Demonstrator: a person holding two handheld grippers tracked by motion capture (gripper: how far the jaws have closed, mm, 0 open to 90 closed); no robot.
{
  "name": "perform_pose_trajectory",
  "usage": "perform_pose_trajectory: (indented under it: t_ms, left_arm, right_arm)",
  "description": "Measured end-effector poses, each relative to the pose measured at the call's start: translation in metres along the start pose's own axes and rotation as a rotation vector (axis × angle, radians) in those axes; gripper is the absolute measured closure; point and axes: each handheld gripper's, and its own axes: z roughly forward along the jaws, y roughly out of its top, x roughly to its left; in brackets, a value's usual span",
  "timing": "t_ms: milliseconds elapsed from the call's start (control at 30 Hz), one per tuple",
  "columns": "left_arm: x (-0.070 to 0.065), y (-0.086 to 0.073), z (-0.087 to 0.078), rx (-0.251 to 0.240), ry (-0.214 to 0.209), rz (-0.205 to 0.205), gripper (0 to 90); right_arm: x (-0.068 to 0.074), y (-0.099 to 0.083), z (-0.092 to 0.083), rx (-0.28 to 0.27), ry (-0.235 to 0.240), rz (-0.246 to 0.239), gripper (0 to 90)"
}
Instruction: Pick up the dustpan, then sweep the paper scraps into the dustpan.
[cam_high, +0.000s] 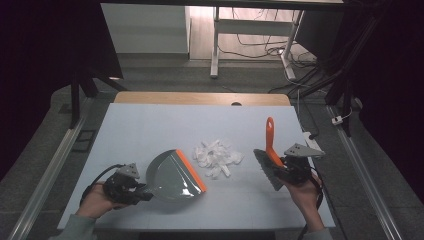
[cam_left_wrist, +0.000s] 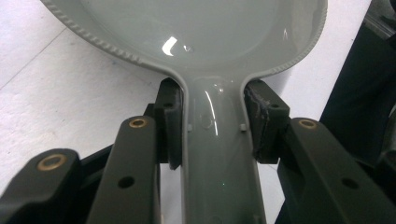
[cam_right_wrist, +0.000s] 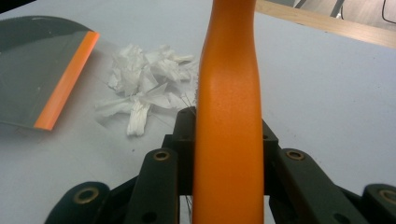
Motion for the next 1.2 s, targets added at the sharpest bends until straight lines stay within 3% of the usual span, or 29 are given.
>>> perform_pose_trajectory:
  t_ms: [533,933,1200]
  left_arm:
    - [-0.001,0.002,0.003,-0.004,0.001,-0.007,61.1]
    - [-0.002,0.004,0.006,-0.005,-0.009,-0.012,61.1]
    - [0.0,0.004,0.006,-0.01,-0.018,-0.014,61.1]
  right_arm:
    - [0.01,0.025,0.028,-0.01,0.015,-0.027,70.4]
    - [0.007,0.029,0.039,-0.001,-0.008,0.004,70.4]
    - [0.01,0.046,0.062,0.012,-0.031,0.0,70.4]
